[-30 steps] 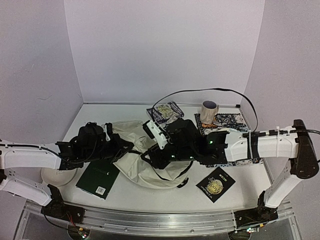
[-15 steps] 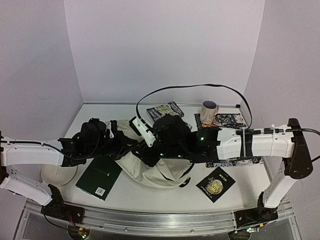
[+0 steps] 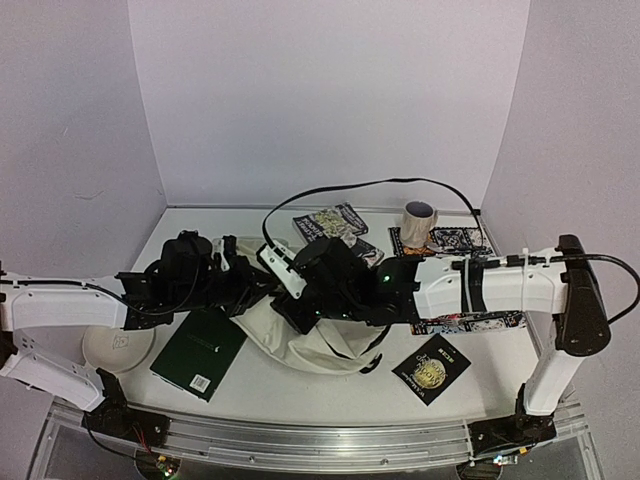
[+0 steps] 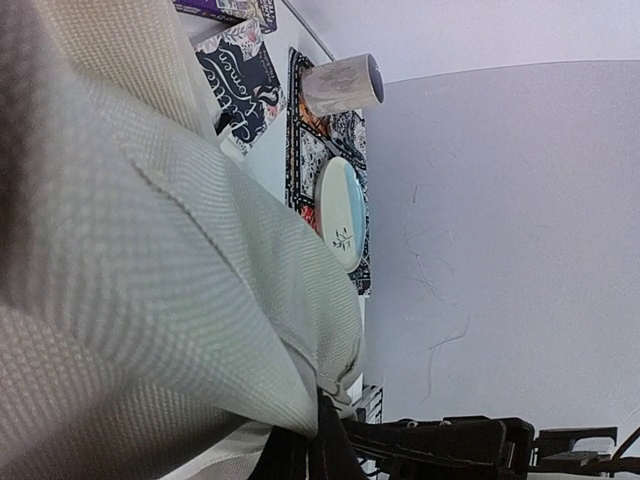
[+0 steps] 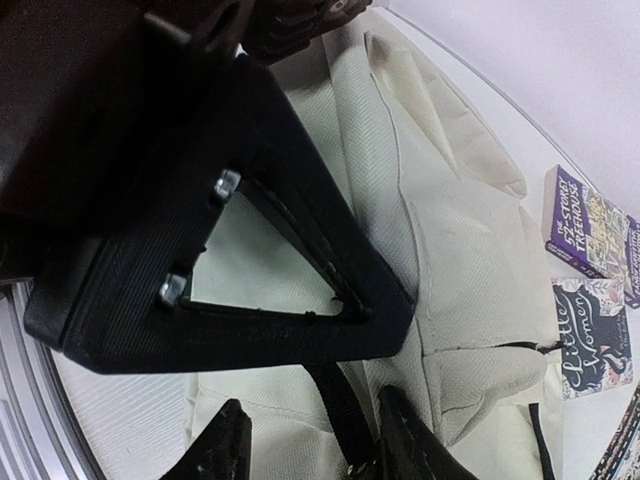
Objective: Pack the student bag
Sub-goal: Pick up the largest pocket of the bag from the student bag.
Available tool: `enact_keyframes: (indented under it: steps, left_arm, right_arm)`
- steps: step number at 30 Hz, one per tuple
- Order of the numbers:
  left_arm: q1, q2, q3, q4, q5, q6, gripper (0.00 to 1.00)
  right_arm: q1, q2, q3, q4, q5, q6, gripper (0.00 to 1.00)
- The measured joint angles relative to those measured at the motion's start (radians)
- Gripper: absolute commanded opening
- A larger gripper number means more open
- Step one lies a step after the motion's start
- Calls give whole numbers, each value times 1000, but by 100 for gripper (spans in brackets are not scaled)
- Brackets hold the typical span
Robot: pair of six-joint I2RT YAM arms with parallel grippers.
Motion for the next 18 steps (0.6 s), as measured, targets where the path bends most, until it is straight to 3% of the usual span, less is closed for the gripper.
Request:
enact_keyframes:
  steps: [5, 9, 18]
  left_arm:
    - [2, 8, 9, -4, -1, -3, 0]
    - [4, 12, 14, -14, -2, -4, 0]
    - [6, 12, 19, -27, -2, -4, 0]
  right_arm:
    - [0, 25, 20, -2, 36, -12, 44]
    - [1, 44, 34, -3, 64, -15, 37]
    - [-1, 58, 42, -1, 135, -10, 3]
